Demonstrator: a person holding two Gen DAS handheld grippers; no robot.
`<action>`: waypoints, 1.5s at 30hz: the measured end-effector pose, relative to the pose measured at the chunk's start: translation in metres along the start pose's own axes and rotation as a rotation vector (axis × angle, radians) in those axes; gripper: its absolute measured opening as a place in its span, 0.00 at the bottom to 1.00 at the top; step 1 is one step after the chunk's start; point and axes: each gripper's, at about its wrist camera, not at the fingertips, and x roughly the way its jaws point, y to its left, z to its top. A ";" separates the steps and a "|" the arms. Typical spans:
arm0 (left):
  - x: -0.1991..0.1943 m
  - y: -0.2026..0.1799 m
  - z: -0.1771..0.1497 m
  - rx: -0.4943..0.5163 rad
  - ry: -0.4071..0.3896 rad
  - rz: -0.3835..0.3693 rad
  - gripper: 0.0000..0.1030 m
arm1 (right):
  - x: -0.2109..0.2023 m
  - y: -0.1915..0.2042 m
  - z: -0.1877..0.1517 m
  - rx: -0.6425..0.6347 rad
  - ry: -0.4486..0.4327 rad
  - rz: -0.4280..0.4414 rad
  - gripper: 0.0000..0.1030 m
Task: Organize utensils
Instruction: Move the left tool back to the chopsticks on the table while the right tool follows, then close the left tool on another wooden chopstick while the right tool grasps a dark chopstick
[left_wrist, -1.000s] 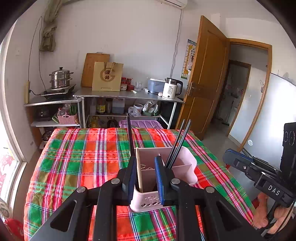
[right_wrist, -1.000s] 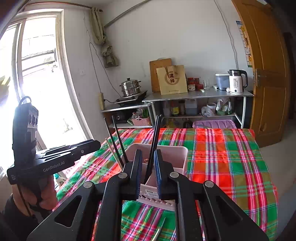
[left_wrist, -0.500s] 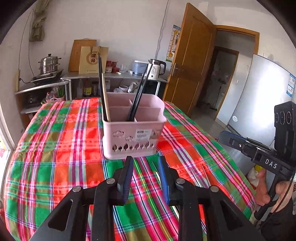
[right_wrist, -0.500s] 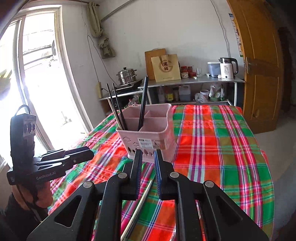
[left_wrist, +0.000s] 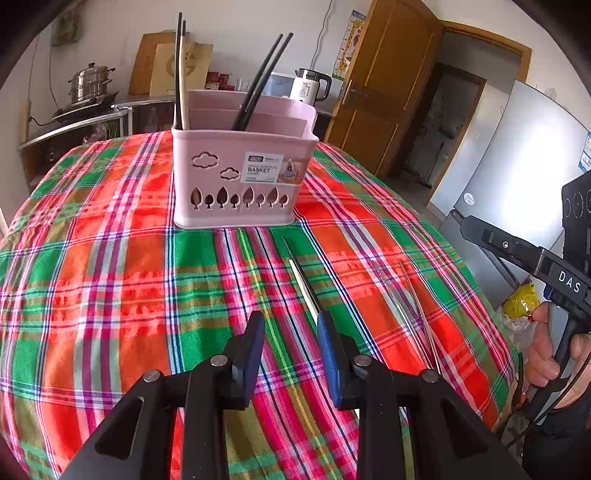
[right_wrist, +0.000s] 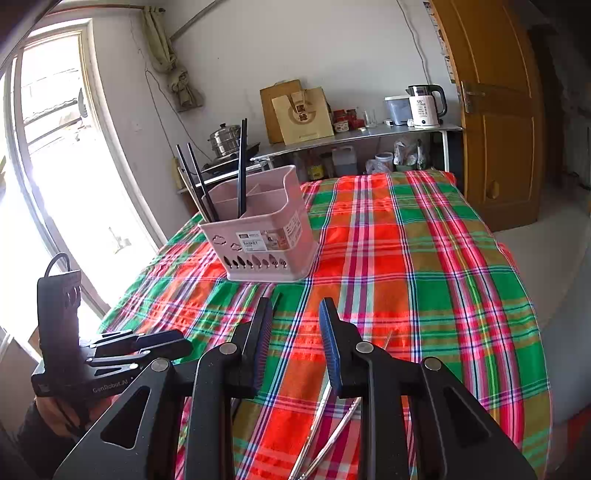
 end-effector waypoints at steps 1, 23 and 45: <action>0.004 -0.002 -0.001 0.001 0.010 -0.001 0.30 | 0.002 0.000 -0.001 -0.001 0.006 0.001 0.26; 0.058 -0.037 -0.012 0.101 0.116 0.145 0.42 | 0.018 -0.003 -0.014 0.007 0.048 0.020 0.26; 0.037 0.036 -0.004 0.032 0.106 0.277 0.21 | 0.061 0.018 -0.020 -0.014 0.161 0.020 0.26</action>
